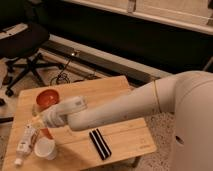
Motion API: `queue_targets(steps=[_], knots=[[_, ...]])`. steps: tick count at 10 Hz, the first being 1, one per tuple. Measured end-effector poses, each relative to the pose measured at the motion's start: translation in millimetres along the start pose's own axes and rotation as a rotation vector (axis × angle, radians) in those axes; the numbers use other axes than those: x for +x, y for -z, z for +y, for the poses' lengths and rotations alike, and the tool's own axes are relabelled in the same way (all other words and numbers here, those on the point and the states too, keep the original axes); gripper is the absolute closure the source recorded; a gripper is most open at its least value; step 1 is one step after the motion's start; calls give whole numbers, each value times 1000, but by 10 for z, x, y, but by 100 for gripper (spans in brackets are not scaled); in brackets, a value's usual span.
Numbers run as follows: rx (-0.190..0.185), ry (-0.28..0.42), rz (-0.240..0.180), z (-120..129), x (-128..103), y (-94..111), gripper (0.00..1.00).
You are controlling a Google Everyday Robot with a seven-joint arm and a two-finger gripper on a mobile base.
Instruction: Place the pepper in the ceramic cup
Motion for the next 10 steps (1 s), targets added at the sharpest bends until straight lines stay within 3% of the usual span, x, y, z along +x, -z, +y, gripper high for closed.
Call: queue_targets(steps=[3, 5, 7, 10], knots=[[-26, 33, -4, 113, 8, 8, 100], [-79, 53, 8, 330, 52, -71, 99], [-111, 76, 27, 459, 89, -136, 82], [-123, 99, 25, 474, 54, -172, 54]])
